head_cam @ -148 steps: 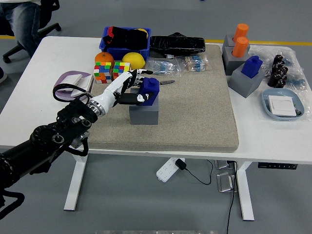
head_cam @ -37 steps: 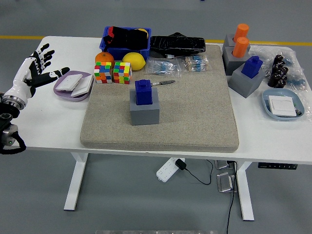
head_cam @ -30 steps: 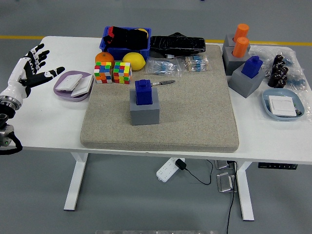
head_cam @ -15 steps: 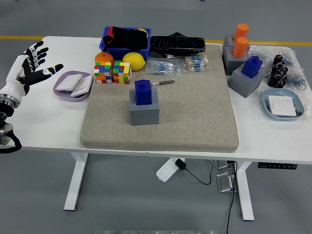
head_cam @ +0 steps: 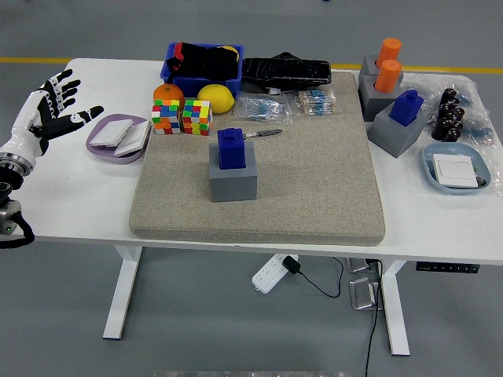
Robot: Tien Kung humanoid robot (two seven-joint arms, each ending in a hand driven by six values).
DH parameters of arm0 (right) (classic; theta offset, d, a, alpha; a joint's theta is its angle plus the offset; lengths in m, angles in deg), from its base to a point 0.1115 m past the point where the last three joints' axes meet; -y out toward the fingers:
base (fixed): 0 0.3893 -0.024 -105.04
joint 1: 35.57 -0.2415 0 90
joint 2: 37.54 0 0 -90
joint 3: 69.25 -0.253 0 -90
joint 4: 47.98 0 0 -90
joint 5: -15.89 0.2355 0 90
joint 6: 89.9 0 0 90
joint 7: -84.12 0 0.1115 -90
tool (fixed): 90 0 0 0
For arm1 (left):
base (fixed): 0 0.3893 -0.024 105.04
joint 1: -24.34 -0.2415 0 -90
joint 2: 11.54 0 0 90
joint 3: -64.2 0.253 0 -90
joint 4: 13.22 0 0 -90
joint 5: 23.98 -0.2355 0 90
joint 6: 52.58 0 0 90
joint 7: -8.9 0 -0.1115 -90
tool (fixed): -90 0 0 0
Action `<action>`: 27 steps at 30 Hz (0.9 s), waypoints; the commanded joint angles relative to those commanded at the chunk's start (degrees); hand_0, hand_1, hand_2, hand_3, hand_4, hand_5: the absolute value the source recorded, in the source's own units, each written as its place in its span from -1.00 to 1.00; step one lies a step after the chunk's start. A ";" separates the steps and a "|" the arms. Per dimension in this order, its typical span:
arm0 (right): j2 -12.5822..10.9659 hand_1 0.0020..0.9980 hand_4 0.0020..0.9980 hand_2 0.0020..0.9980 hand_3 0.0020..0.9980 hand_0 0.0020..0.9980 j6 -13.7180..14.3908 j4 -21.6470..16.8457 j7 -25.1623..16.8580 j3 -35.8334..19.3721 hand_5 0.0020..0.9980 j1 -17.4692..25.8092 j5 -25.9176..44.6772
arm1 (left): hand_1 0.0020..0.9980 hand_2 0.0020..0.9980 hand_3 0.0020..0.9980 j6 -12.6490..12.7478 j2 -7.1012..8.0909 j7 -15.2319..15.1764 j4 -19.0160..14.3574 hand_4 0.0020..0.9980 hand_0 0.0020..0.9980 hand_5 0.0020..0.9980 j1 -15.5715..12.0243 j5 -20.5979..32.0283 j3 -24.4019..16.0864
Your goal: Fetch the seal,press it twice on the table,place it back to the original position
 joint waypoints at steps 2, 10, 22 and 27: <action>0.02 0.41 0.75 0.42 0.42 0.59 -0.01 0.00 0.01 -0.03 0.22 0.03 -0.03 | 0.85 0.79 0.88 0.00 -0.10 0.00 -0.02 1.00 0.80 -0.60 0.11 0.02 0.14; 0.12 0.41 0.75 0.42 0.42 0.59 0.02 -0.01 0.03 -0.36 0.22 0.13 -0.11 | 0.85 0.79 0.88 0.04 -0.35 0.14 0.24 1.00 0.79 -0.61 0.11 0.22 -0.10; 0.30 0.41 0.75 0.42 0.41 0.58 0.10 -0.04 0.16 -0.85 0.22 0.17 -0.29 | 0.84 0.79 0.87 0.11 -0.48 0.22 0.02 1.00 0.78 -0.63 0.46 0.34 0.16; 0.31 0.41 0.74 0.41 0.41 0.58 0.12 -0.01 0.15 -0.99 0.22 0.10 -0.33 | 0.84 0.79 0.87 0.12 -0.31 0.24 -0.01 1.00 0.77 -0.62 0.64 0.41 0.29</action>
